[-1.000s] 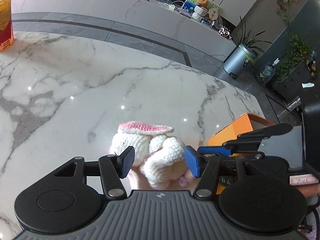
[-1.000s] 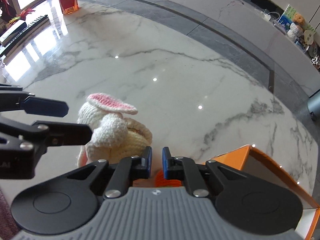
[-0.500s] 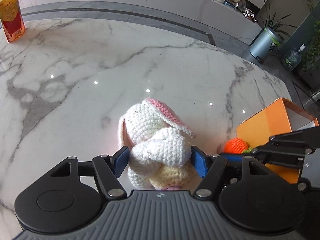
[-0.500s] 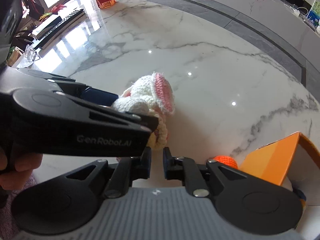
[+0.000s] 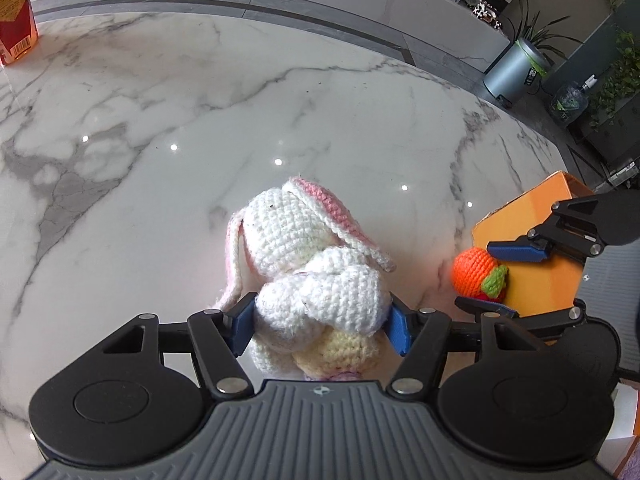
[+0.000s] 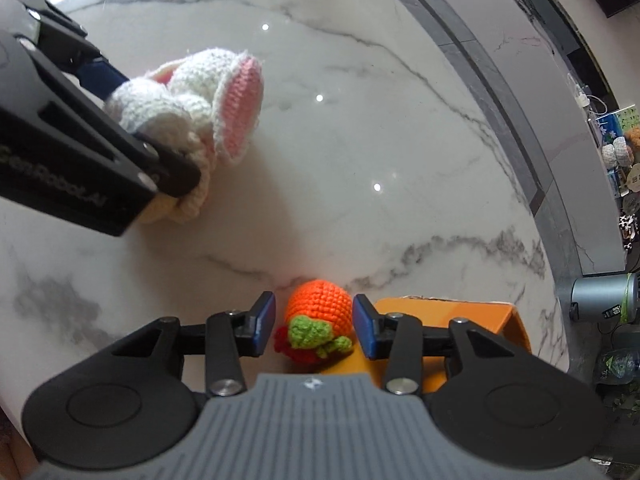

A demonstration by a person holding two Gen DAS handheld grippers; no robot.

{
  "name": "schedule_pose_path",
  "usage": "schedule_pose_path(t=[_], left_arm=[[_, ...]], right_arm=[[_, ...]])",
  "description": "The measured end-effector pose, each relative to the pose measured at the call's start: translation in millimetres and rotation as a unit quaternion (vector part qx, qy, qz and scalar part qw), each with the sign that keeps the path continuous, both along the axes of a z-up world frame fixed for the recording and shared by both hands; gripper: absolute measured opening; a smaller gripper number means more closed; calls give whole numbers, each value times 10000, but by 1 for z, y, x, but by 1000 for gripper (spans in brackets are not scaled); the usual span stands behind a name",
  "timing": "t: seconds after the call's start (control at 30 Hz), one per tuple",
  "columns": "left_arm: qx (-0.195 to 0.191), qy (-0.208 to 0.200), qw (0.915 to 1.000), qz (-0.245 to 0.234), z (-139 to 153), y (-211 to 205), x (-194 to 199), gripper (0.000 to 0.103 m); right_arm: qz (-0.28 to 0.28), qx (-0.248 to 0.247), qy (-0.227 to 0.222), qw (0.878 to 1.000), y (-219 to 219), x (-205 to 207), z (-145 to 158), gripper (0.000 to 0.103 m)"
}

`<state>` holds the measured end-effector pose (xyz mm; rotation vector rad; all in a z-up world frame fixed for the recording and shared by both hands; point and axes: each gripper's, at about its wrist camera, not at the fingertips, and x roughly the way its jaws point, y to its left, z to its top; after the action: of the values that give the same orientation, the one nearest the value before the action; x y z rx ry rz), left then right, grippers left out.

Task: Organize objects
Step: 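Grasp the orange crocheted carrot with right tool while left tool holds the bunny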

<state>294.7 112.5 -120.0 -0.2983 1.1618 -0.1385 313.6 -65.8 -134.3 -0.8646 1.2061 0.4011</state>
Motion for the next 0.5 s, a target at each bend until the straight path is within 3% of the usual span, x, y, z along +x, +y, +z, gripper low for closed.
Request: schedule_pose_path(t=[0.23, 0.3, 0.5], left_arm=[[79, 35, 9999, -135, 2, 5, -14, 75], [145, 31, 9997, -190, 3, 4, -15, 75], [332, 7, 9984, -454, 5, -6, -24, 72]], right_arm=[[108, -448, 82, 9989, 4, 9, -18, 48], [110, -474, 75, 9988, 3, 9, -22, 44], [205, -43, -57, 9998, 3, -7, 4, 43]])
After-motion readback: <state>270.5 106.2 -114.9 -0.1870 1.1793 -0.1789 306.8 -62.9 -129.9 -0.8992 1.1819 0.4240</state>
